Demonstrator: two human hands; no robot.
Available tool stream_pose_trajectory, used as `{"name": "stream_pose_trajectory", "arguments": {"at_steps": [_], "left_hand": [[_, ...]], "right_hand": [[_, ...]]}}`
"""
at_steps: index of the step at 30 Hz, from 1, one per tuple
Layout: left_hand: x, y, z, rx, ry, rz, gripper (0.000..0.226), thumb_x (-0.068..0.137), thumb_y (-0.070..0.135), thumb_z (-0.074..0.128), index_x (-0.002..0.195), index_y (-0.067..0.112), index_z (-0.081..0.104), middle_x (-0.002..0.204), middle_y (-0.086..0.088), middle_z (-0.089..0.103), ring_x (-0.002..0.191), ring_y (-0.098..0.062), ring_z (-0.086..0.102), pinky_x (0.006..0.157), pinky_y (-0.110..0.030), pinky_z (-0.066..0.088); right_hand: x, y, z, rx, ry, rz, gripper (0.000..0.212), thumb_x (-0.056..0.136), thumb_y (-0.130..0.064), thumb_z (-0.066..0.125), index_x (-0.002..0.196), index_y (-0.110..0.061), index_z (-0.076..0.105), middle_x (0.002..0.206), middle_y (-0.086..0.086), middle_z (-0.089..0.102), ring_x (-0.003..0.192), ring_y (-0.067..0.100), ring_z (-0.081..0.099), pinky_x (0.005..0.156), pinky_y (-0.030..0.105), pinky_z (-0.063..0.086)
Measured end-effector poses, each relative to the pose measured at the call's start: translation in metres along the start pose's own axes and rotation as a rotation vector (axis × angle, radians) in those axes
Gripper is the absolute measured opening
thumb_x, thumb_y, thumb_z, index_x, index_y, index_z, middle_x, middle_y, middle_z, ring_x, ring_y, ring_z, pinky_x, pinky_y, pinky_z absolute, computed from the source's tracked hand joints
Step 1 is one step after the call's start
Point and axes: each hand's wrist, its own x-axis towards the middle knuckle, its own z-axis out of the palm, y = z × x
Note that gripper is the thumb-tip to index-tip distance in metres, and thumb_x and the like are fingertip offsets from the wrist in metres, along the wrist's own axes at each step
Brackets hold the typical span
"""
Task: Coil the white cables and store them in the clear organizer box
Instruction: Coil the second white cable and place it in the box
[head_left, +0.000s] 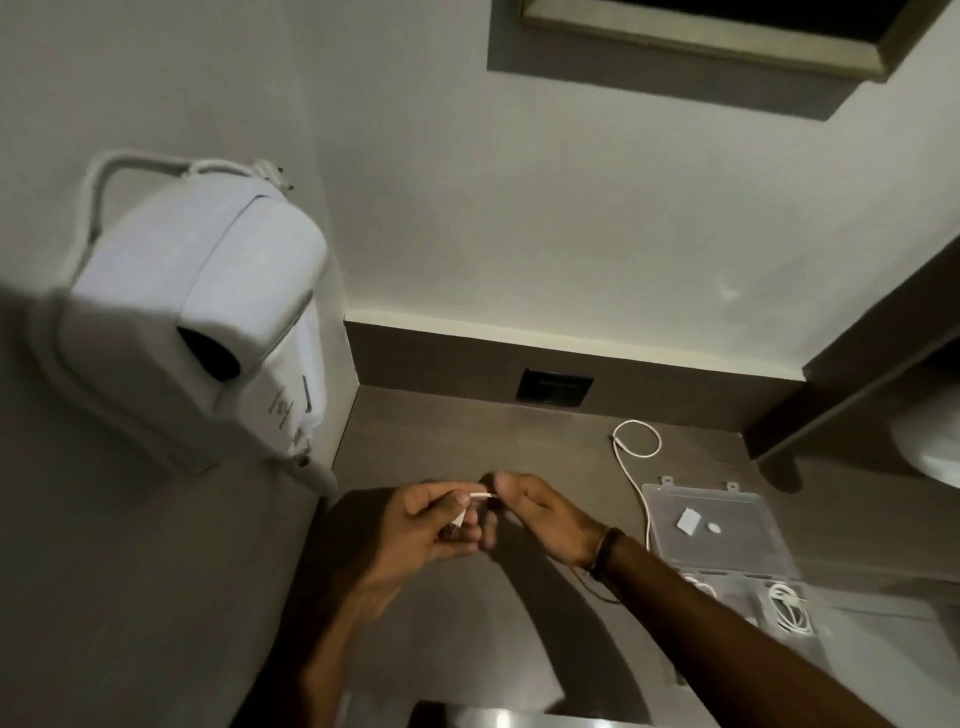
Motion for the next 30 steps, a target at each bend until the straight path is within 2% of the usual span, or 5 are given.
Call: {"name": "stream_pose_trajectory", "arguments": {"at_steps": [7, 14, 18, 22, 30], "left_hand": [[-0.022, 0.021, 0.001, 0.233, -0.244, -0.069, 0.027, 0.099, 0.019, 0.049, 0.094, 0.011, 0.074, 0.067, -0.001, 0.063, 0.063, -0.015, 0.063, 0.066, -0.034, 0.059], [-0.028, 0.025, 0.04, -0.621, -0.032, 0.189, 0.028, 0.087, 0.03, 0.061, 0.102, 0.011, 0.075, 0.098, -0.009, 0.078, 0.089, -0.02, 0.075, 0.067, -0.026, 0.061], [-0.029, 0.022, 0.046, 0.113, 0.343, 0.57, 0.022, 0.1, 0.014, 0.049, 0.106, 0.015, 0.07, 0.106, -0.003, 0.076, 0.105, -0.013, 0.07, 0.093, -0.024, 0.054], [-0.046, 0.008, 0.045, 0.789, 0.178, 0.669, 0.022, 0.099, 0.023, 0.05, 0.101, 0.019, 0.072, 0.098, 0.014, 0.073, 0.087, 0.007, 0.064, 0.082, -0.005, 0.042], [-0.048, 0.03, 0.06, -0.521, -0.284, 0.027, 0.021, 0.085, 0.021, 0.063, 0.085, 0.003, 0.073, 0.069, -0.012, 0.069, 0.062, -0.02, 0.067, 0.057, -0.028, 0.057]], "right_hand": [[-0.027, -0.038, -0.028, 0.058, 0.16, -0.136, 0.016, 0.098, -0.002, 0.064, 0.089, -0.008, 0.075, 0.077, 0.0, 0.067, 0.07, 0.007, 0.058, 0.069, 0.022, 0.048], [-0.051, -0.048, 0.012, 0.165, 0.339, -0.117, 0.021, 0.102, -0.002, 0.058, 0.095, 0.008, 0.075, 0.069, -0.008, 0.069, 0.063, 0.0, 0.059, 0.063, 0.019, 0.049], [-0.077, -0.05, 0.02, -0.292, 0.201, -0.128, 0.025, 0.104, -0.029, 0.056, 0.084, -0.024, 0.071, 0.072, -0.012, 0.068, 0.069, -0.004, 0.061, 0.067, 0.034, 0.055], [-0.093, -0.082, -0.026, -0.596, 0.313, -0.273, 0.017, 0.1, -0.044, 0.056, 0.106, -0.042, 0.073, 0.095, -0.03, 0.072, 0.089, -0.007, 0.068, 0.075, 0.009, 0.053], [-0.073, -0.061, -0.014, 0.163, 0.563, -0.212, 0.025, 0.089, 0.005, 0.072, 0.074, -0.013, 0.078, 0.067, -0.006, 0.074, 0.065, 0.004, 0.065, 0.065, 0.023, 0.053]]}}
